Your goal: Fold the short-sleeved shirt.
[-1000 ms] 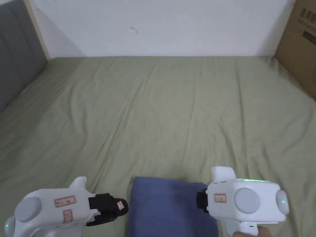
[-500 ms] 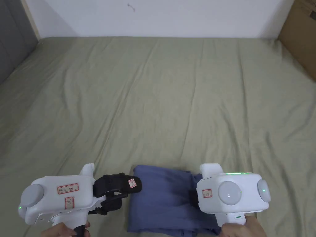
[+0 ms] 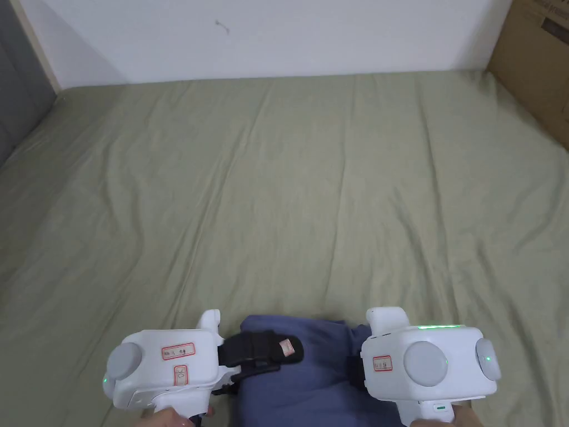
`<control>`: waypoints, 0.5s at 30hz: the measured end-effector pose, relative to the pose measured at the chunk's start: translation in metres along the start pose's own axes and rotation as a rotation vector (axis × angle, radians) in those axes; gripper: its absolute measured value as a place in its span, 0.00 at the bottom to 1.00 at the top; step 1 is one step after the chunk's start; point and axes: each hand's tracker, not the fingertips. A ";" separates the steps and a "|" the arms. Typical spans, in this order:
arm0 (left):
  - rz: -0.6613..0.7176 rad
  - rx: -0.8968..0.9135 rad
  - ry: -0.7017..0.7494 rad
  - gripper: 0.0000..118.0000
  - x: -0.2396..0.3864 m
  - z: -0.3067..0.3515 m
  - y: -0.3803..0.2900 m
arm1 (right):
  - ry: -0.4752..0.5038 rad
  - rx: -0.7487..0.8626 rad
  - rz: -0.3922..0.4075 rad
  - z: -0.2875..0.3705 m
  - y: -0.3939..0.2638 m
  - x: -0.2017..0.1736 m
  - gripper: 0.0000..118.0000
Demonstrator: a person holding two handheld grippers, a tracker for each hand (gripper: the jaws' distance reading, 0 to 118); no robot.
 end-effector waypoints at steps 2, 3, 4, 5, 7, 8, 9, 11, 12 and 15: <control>-0.049 -0.097 0.162 0.23 -0.006 -0.015 0.002 | -0.005 -0.007 -0.005 0.001 0.001 0.000 0.00; 0.005 -0.100 0.115 0.22 -0.013 -0.013 0.003 | -0.003 -0.007 -0.006 0.003 0.001 -0.002 0.00; 0.066 -0.074 0.010 0.22 -0.017 -0.005 0.010 | -0.015 -0.001 -0.005 0.005 0.001 -0.005 0.00; 0.089 -0.083 0.037 0.22 -0.015 -0.002 0.013 | -0.018 0.010 -0.001 0.008 0.001 -0.007 0.00; -0.029 -0.091 0.103 0.22 -0.003 0.002 0.013 | -0.031 0.049 -0.005 0.016 -0.001 -0.012 0.00; -0.054 -0.093 0.134 0.22 0.002 0.005 0.014 | -0.038 0.059 -0.005 0.019 0.000 -0.014 0.00; -0.059 -0.099 0.142 0.22 0.004 0.010 0.017 | -0.047 0.069 -0.004 0.023 0.001 -0.017 0.00; -0.087 -0.094 0.186 0.22 0.008 0.027 0.022 | -0.056 0.099 0.000 0.031 0.002 -0.020 0.00; -0.130 -0.092 0.218 0.22 0.010 0.042 0.026 | -0.056 0.113 -0.006 0.036 0.002 -0.021 0.00; -0.180 -0.058 0.344 0.22 0.011 0.098 0.041 | -0.048 0.137 -0.021 0.046 0.005 -0.021 0.00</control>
